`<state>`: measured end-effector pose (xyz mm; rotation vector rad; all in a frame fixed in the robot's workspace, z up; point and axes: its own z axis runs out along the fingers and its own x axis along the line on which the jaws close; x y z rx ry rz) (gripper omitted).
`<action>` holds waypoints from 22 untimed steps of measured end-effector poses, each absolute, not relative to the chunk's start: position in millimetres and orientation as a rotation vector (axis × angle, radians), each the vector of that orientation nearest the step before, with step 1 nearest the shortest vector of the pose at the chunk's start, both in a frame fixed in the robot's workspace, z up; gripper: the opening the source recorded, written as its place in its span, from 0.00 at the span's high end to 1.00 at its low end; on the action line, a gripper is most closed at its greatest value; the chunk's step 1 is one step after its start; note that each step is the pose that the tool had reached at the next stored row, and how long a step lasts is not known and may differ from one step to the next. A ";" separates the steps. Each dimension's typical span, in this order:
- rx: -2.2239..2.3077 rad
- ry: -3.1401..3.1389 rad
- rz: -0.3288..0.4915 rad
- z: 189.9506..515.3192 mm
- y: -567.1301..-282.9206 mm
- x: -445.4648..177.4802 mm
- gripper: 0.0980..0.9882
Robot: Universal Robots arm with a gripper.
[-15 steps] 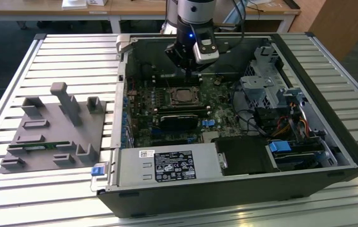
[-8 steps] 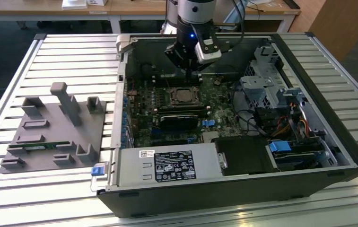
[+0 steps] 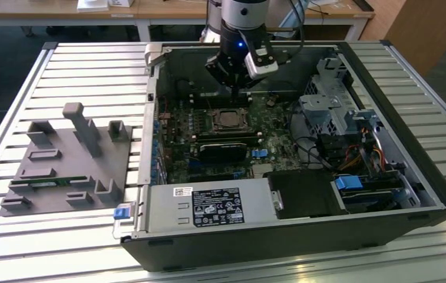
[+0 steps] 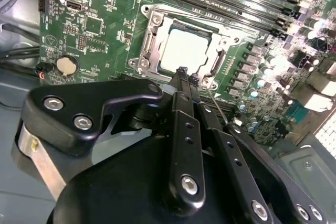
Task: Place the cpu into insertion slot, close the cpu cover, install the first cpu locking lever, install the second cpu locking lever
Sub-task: 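Install the first cpu locking lever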
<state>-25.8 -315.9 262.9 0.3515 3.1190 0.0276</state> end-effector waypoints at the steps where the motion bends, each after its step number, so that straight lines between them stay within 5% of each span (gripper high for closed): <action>1: 0.341 3.120 0.028 262.9 -315.9 -25.8 0.99; 22: 0.126 3.137 0.028 262.9 -315.9 -25.8 0.99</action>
